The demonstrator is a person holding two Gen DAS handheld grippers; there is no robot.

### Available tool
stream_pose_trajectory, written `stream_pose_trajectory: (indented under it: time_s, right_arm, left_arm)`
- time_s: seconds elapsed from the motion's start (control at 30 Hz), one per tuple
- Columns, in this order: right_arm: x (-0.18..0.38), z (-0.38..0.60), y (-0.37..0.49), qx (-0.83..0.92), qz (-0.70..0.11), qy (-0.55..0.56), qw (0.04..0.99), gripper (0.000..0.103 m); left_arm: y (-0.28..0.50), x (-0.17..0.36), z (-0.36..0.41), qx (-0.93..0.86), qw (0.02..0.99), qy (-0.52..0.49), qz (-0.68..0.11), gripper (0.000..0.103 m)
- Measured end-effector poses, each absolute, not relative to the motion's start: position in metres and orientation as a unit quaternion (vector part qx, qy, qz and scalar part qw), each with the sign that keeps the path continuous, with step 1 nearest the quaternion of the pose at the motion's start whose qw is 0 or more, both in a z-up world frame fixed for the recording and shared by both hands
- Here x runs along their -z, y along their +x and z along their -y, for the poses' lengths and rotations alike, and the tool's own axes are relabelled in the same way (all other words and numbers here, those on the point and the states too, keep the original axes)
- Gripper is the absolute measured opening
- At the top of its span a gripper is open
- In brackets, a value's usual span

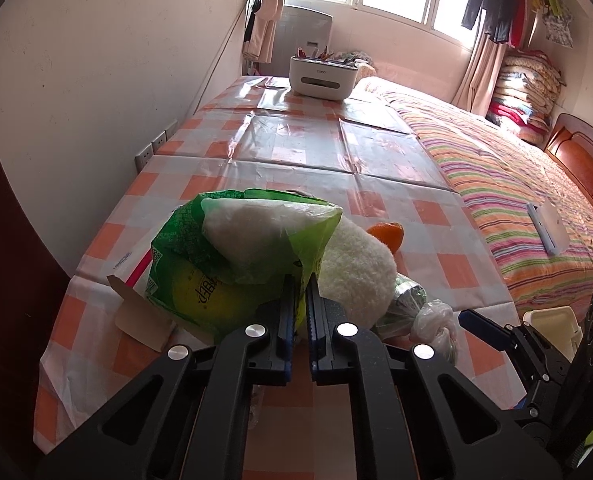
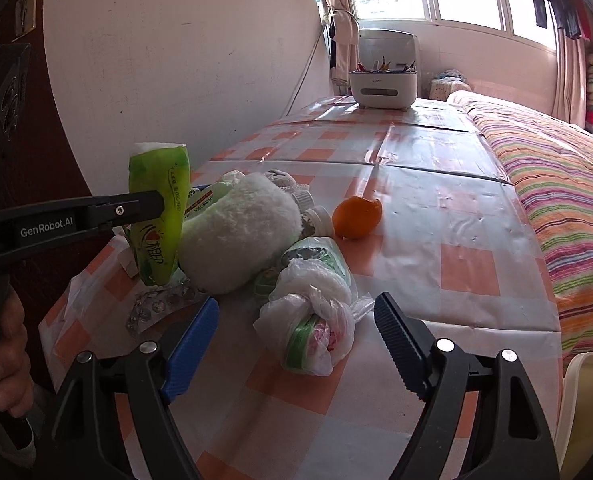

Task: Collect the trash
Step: 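Grasp the green plastic bag with the left tool while the right tool grasps the white bag bundle, then carry both bags with both tools over the beige bin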

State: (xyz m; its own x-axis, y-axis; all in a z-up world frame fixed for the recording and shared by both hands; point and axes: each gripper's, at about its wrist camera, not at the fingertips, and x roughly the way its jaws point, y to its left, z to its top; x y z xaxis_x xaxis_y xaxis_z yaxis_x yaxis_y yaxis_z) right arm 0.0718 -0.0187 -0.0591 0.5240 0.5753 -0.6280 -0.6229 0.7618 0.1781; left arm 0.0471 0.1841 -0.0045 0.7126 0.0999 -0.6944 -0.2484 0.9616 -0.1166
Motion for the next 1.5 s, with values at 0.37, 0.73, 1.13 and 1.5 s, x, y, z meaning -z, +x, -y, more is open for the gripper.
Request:
stream_pose_trajectory:
  time_s: [0.37,0.73,1.13,1.5]
  right_arm:
    - [0.062,0.023,0.076,-0.337,-0.361,-0.025,0.869,0.036]
    - [0.047,0.044,0.065,-0.326,-0.325,-0.005,0.888,0.035]
    - [0.029,0.078,0.058,-0.306,-0.291,0.035,0.906,0.035]
    - [0.022,0.109,0.052,-0.278,-0.278,0.045,0.918,0.035]
  left_arm:
    - [0.040,-0.007,-0.174,-0.090,0.928,-0.093,-0.349,0.003]
    - [0.035,-0.018,-0.164,-0.075,0.935,-0.093,-0.333,0.002]
    - [0.029,-0.031,-0.157,-0.056,0.943,-0.100,-0.313,0.002]
    - [0.032,-0.036,-0.125,-0.028,0.946,-0.081,-0.313,0.002]
